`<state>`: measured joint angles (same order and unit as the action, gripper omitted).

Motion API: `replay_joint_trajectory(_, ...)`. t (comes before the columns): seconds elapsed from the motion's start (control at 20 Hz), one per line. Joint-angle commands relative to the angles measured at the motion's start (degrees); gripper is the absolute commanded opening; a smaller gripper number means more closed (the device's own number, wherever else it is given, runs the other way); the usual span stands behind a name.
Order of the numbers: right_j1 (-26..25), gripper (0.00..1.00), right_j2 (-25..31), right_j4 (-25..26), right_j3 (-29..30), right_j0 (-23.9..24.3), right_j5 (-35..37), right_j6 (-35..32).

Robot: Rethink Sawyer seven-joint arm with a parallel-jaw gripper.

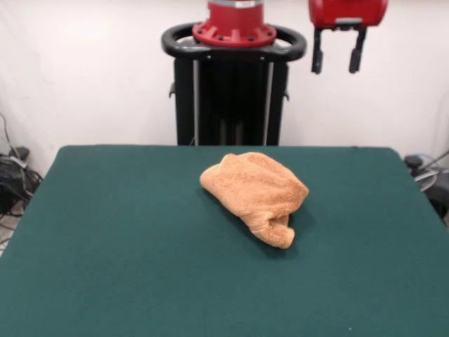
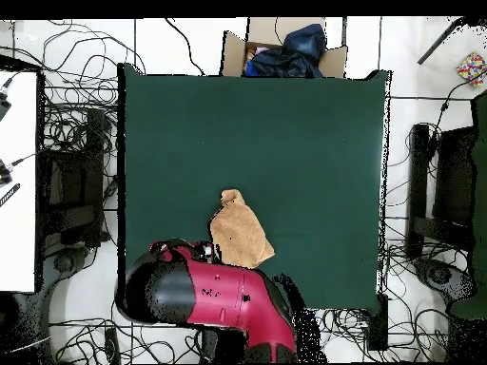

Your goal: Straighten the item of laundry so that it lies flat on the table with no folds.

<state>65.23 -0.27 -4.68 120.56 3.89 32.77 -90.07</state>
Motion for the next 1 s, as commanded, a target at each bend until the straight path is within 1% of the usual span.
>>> replay_joint_trajectory(0.05, -4.9, 1.00, -3.7, 6.7, -8.6, -1.3, 7.4, -10.6)
replay_joint_trajectory(0.25, -6.9, 1.00, -5.4, 10.8, -13.0, -1.5, 9.0, -10.1)
replay_joint_trajectory(0.35, -7.9, 1.00, -5.2, 11.8, -14.1, -0.9, 9.3, -9.8)
replay_joint_trajectory(1.0, -13.5, 1.00, -1.8, 12.0, -14.3, 3.5, 7.5, -6.0)
